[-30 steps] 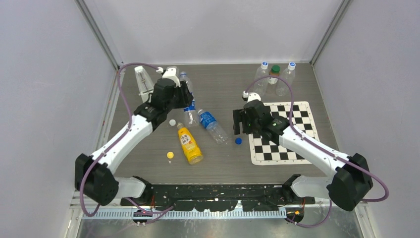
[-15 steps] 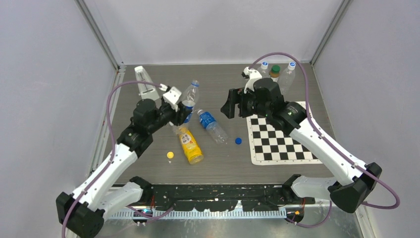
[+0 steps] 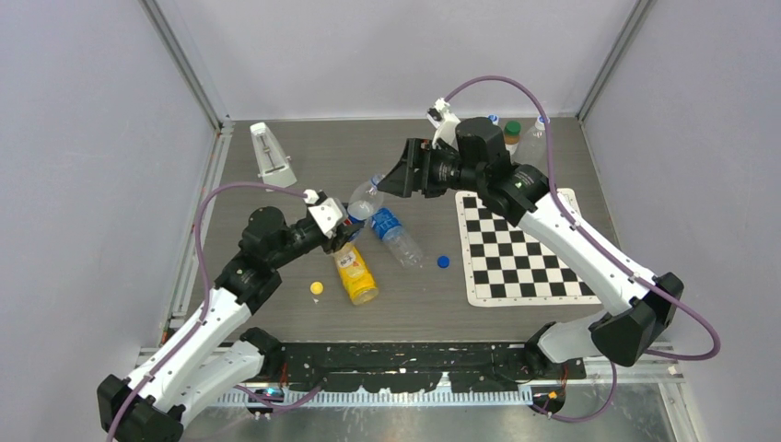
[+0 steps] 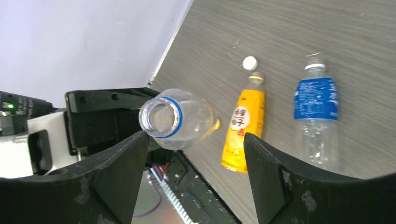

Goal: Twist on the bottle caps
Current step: Pick up the plastic bottle at the center of the board.

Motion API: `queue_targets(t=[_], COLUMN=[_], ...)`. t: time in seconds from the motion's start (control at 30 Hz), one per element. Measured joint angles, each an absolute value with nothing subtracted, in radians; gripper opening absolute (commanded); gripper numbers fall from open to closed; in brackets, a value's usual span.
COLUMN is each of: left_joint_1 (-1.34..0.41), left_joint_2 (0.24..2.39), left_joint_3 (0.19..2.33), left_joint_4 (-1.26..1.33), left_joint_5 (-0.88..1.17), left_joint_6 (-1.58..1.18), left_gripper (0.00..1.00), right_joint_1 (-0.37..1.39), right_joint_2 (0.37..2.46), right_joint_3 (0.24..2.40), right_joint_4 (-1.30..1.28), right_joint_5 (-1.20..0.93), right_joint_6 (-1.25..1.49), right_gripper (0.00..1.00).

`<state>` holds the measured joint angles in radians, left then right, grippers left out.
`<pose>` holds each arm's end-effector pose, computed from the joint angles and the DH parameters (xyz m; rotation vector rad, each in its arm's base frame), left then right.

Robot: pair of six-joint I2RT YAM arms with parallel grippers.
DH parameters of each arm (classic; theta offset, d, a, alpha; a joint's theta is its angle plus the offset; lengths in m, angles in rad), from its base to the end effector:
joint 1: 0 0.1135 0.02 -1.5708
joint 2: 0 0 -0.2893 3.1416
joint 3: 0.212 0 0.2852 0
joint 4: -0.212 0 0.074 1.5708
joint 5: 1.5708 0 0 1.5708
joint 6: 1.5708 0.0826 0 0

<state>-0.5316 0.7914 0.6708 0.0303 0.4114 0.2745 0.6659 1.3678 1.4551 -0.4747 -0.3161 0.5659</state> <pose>0.1986 -0.1551 0.3318 0.9373 1.3957 -0.5352 0.2793 0.2521 0.4233 -0.3294 2.0850 1.0878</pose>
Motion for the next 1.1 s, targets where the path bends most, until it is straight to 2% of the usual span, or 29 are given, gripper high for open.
queue_targets(t=[0.07, 0.23, 0.5, 0.6, 0.67, 0.7, 0.8, 0.9, 0.97, 1.1], left_joint_1=[-0.539, -0.567, -0.577, -0.579, -0.581, -0.581, -0.585, -0.593, -0.597, -0.601], left_joint_2=[0.792, 0.792, 0.793, 0.794, 0.801, 0.806, 0.826, 0.842, 0.852, 0.863], left_joint_3=[0.67, 0.669, 0.668, 0.668, 0.668, 0.668, 0.668, 0.668, 0.668, 0.668], left_joint_4=[0.03, 0.034, 0.034, 0.034, 0.035, 0.035, 0.035, 0.037, 0.037, 0.037], left_joint_5=[0.408, 0.412, 0.4, 0.384, 0.375, 0.372, 0.369, 0.366, 0.366, 0.367], left_joint_6=[0.275, 0.28, 0.277, 0.269, 0.264, 0.26, 0.242, 0.233, 0.236, 0.221], left_gripper=[0.17, 0.17, 0.17, 0.2, 0.28, 0.38, 0.66, 0.86, 0.92, 0.94], right_joint_1=[0.666, 0.666, 0.664, 0.661, 0.661, 0.661, 0.661, 0.662, 0.663, 0.666], right_joint_2=[1.386, 1.427, 1.431, 1.431, 1.431, 1.431, 1.431, 1.431, 1.431, 1.431], right_joint_3=[1.459, 1.468, 1.467, 1.459, 1.454, 1.449, 1.44, 1.439, 1.439, 1.439], right_joint_4=[-0.459, -0.418, -0.385, -0.375, -0.37, -0.369, -0.372, -0.387, -0.392, -0.405], right_joint_5=[-0.351, -0.411, -0.434, -0.43, -0.424, -0.418, -0.401, -0.389, -0.391, -0.401], right_joint_6=[0.591, 0.641, 0.669, 0.668, 0.668, 0.667, 0.664, 0.658, 0.656, 0.644], right_gripper=[0.77, 0.63, 0.29, 0.12, 0.03, 0.01, 0.0, 0.01, 0.01, 0.01])
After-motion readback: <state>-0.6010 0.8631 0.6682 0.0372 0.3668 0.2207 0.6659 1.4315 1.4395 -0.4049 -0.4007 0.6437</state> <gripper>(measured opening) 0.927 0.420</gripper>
